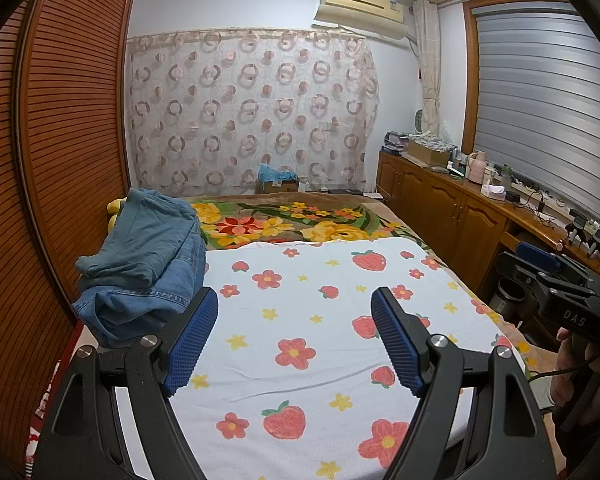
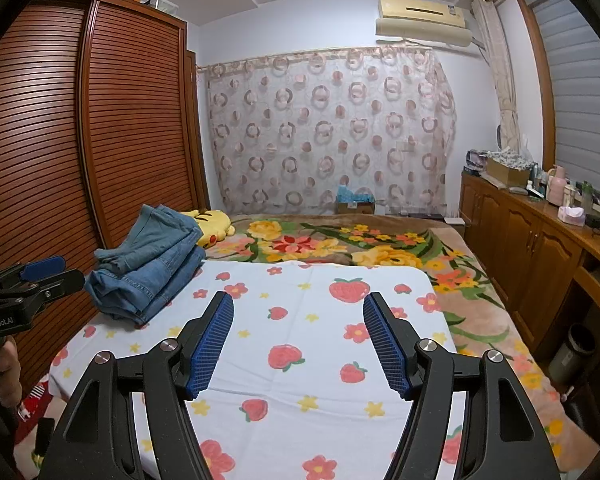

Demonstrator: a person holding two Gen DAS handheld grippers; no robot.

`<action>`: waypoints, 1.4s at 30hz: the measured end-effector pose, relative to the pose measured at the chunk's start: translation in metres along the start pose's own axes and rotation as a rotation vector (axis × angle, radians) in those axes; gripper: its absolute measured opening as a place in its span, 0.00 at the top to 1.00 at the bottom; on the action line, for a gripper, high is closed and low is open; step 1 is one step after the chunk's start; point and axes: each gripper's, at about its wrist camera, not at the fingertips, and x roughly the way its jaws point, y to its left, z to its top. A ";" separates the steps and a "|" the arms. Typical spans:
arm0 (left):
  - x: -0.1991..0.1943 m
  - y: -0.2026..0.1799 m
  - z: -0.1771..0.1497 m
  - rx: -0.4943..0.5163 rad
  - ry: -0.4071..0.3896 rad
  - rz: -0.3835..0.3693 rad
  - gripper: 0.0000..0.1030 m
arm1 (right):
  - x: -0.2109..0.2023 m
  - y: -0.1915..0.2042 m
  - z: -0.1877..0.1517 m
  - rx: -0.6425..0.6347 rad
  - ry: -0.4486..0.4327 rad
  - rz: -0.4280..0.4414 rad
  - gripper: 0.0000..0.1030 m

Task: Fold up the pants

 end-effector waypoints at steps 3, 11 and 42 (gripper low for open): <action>0.000 0.000 0.000 -0.001 0.001 0.000 0.23 | 0.000 -0.001 0.001 0.000 0.000 0.001 0.32; 0.000 0.000 0.000 -0.001 0.001 0.000 0.23 | -0.001 0.000 0.001 -0.006 -0.003 -0.007 0.32; 0.000 -0.001 0.001 0.000 0.000 -0.001 0.23 | -0.002 0.004 -0.001 -0.010 -0.010 -0.006 0.31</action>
